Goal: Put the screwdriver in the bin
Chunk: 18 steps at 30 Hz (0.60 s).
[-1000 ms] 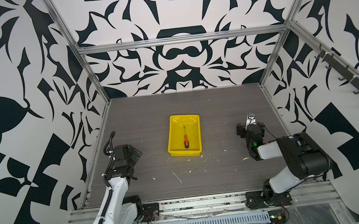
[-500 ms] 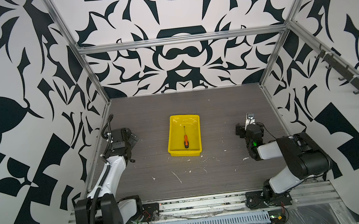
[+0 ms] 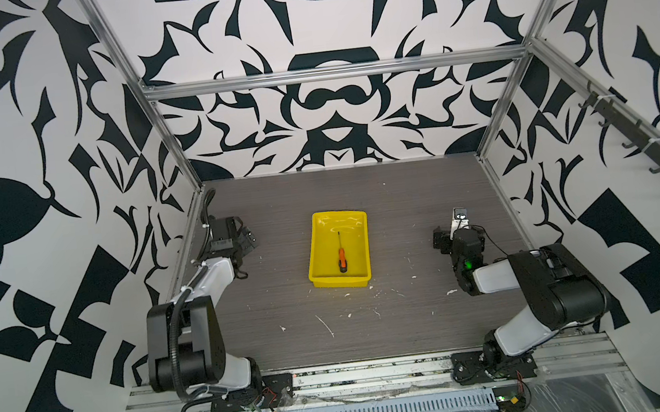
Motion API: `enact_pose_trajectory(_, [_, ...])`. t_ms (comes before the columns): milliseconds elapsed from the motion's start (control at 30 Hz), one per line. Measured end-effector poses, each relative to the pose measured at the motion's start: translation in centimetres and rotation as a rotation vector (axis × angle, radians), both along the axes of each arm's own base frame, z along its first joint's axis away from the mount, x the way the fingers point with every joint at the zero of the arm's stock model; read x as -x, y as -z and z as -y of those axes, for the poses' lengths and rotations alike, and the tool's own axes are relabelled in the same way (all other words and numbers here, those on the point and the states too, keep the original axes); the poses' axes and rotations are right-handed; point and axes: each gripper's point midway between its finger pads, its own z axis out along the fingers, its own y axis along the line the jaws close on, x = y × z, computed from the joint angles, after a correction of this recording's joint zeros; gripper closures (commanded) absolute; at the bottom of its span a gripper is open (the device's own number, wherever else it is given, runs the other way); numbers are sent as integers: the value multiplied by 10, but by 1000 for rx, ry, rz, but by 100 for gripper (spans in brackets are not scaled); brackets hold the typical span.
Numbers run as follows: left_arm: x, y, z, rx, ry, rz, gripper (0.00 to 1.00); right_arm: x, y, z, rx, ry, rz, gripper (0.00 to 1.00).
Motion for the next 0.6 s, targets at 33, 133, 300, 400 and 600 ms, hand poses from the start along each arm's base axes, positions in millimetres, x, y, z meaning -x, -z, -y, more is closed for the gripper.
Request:
enact_pose_trajectory(33, [7,2,-1,-25,13,18,1,0,0,0,0,0,0,0])
enact_pose_trajectory(133, [22,13,5,-83,96,78,1,0,0,0,0,0,0,0])
enact_pose_trajectory(300, [22,33,19,-109,219,115,1,0,0,0,0,0,0,0])
enact_pose_trajectory(400, [3,27,30,-122,311,156,1,0,0,0,0,0,0,0])
enact_pose_trajectory(600, [-15,19,31,-159,332,229,1,0,0,0,0,0,0,0])
